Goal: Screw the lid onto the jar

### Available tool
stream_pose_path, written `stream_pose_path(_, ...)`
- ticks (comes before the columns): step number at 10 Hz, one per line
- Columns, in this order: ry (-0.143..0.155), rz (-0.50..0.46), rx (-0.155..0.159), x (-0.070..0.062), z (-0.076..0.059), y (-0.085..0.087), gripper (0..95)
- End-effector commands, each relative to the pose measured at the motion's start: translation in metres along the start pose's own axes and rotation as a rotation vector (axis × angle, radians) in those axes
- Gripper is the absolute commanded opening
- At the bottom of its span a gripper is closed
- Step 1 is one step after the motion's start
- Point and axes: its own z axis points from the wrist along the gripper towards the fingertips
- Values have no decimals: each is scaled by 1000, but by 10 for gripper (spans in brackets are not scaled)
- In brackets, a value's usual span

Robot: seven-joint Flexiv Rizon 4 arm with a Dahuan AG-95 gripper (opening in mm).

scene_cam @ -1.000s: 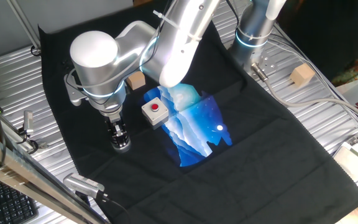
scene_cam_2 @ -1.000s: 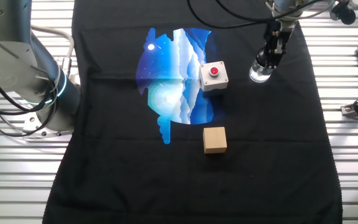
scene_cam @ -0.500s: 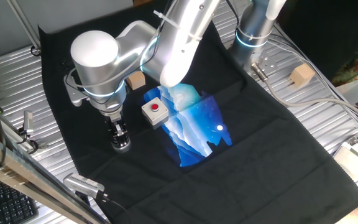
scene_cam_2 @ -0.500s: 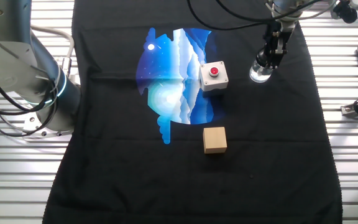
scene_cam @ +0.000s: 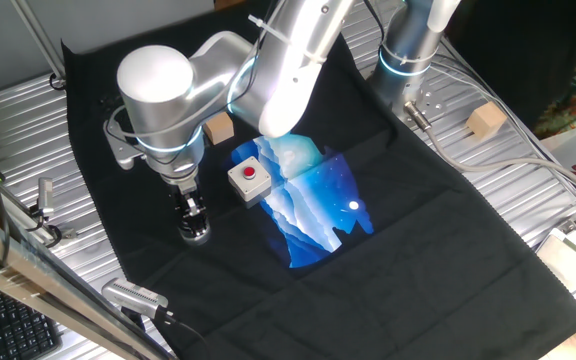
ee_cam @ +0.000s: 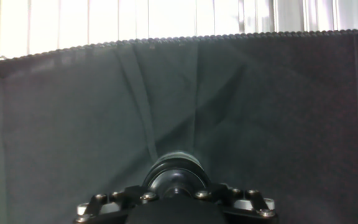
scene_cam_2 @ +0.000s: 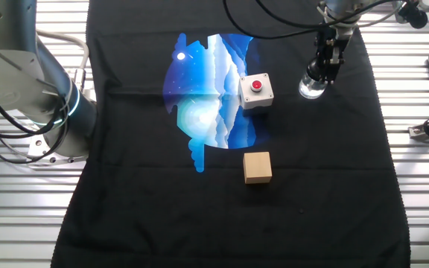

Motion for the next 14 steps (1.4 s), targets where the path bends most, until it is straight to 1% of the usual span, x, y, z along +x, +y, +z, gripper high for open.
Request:
stream_pose_path(1, 0, -7, -1, 0, 0, 0, 760)
stream_pose_path(3, -2, -59, -1, 0, 0, 1, 760)
stream_pose_path(4, -2, -113, -1, -1, 0, 1, 760)
stream_pose_path(5, -1, -135, -3, -1, 0, 1, 760)
stream_pose_path(6, 10, -274, -5, -1, -1, 1, 760)
stream_pose_path(7, 10, -340, -4, -1, -1, 1, 760)
stream_pose_path(8, 10, -405, -7, -1, -1, 1, 950)
stream_pose_path(9, 15, -508, -12, -1, -1, 2, 950)
stream_pose_path(10, 21, -570, -12, -1, -1, 3, 950)
stream_pose_path(11, 31, -648, -5, -1, -2, 3, 950)
stream_pose_path(13, 25, -781, 1, -1, -1, 3, 950)
stream_pose_path(14, 34, -872, 9, -1, -1, 4, 950)
